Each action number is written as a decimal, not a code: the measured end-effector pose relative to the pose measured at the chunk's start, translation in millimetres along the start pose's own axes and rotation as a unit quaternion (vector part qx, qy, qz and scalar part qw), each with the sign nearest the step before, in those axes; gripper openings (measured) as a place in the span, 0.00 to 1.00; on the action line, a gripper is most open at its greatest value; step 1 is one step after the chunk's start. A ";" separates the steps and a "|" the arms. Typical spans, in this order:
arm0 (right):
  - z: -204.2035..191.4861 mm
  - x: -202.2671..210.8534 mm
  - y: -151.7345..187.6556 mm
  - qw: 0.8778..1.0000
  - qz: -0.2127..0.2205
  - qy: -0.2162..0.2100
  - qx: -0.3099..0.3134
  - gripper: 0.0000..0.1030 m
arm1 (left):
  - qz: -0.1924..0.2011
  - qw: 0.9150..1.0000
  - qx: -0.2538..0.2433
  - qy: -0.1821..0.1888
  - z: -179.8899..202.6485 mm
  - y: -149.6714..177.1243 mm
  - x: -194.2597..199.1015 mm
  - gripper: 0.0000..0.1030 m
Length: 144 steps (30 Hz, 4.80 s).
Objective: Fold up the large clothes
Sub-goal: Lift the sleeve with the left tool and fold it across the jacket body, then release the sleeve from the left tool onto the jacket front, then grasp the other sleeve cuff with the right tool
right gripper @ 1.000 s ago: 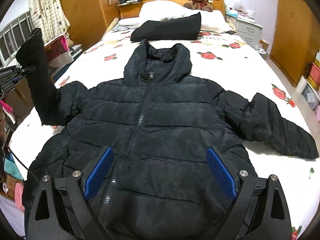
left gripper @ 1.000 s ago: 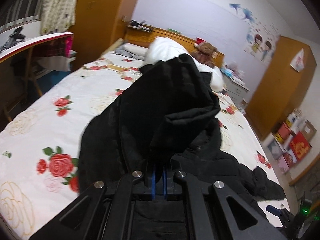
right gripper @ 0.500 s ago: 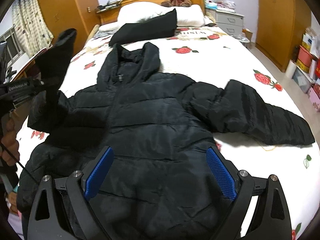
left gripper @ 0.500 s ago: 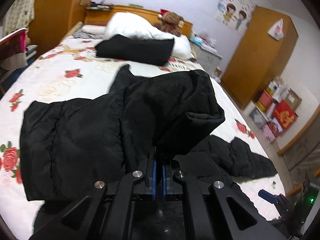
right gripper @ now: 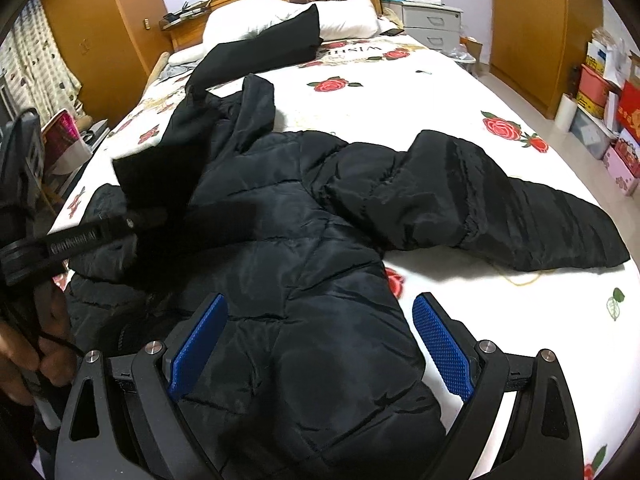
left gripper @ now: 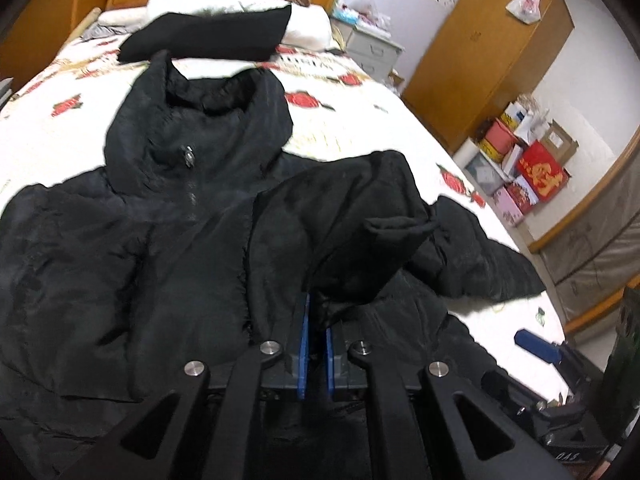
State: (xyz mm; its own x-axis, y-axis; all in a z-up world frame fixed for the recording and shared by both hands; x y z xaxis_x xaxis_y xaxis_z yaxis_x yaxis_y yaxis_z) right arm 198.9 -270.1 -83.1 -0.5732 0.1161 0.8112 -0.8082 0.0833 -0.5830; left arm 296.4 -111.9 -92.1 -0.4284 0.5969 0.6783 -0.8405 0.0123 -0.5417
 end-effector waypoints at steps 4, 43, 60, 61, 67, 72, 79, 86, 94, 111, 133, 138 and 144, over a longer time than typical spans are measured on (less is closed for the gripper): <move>0.2 -3.7 -5.4 1.000 -0.001 -0.003 -0.004 0.91 | -0.022 1.000 0.007 0.008 3.1 3.2 -12.0 0.27; -35.6 -92.6 -60.1 0.998 -0.063 0.021 -0.007 0.13 | 0.055 0.986 0.077 -0.136 -204.5 -23.8 75.8 0.70; -64.2 -126.5 -85.5 0.997 -0.077 -0.008 -0.003 0.13 | 0.024 0.981 0.050 -0.188 -214.7 -46.2 44.4 0.75; -62.7 -116.1 -84.5 0.998 -0.068 -0.012 -0.002 0.13 | 0.031 0.982 0.054 -0.180 -209.9 -44.6 52.9 0.75; -58.1 -112.3 -53.0 0.996 -0.089 -0.019 0.009 0.20 | 0.022 0.986 0.069 -0.152 -192.3 -8.6 69.4 0.74; -51.5 -90.7 -48.7 0.995 -0.091 -0.035 -0.011 0.20 | 0.018 0.985 0.073 -0.155 -175.2 7.4 86.0 0.72; -29.4 -14.4 -24.9 0.996 -0.048 -0.071 -0.036 0.24 | 0.071 0.987 0.039 -0.141 -114.0 36.3 146.1 0.72; 9.3 44.6 10.7 0.995 -0.020 -0.061 -0.072 0.49 | 0.105 0.985 0.025 -0.132 -59.5 71.3 187.4 0.72; 56.6 80.0 38.8 0.992 -0.002 -0.055 -0.109 0.55 | 0.113 0.984 0.019 -0.134 -22.7 95.2 202.3 0.72; 164.5 34.4 45.6 0.971 -0.020 -0.008 -0.236 0.55 | 0.087 0.989 0.005 -0.119 -0.1 75.2 162.8 0.72; 310.1 -91.4 16.2 0.916 -0.036 0.041 -0.398 0.54 | 0.047 0.988 0.012 -0.149 -37.4 37.3 94.2 0.72; 320.7 -101.6 8.5 0.909 -0.037 0.052 -0.413 0.37 | 0.040 0.987 0.019 -0.156 -48.1 41.2 92.1 0.72; 320.6 -83.4 -4.6 0.913 -0.027 0.050 -0.405 0.07 | 0.048 0.985 0.028 -0.162 -55.6 42.8 104.1 0.72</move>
State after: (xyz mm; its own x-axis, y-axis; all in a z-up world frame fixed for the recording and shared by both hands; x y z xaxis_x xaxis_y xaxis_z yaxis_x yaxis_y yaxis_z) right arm 207.0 -597.5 -133.3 -0.4881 0.1758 0.8549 -0.4469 0.7910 -0.4178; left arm 234.3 -4.6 -72.3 -0.5822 0.3063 0.7532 -0.8044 -0.0819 -0.5884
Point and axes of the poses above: each gripper's, at about its wrist camera, not at the fingertips, and x roughly against the way its jaws point, z to its right, y to its underside, the point moved 4 cm from there along -x, roughly the way its jaws point, and after that the axes turned 12 degrees about y, right-handed, at the moved point
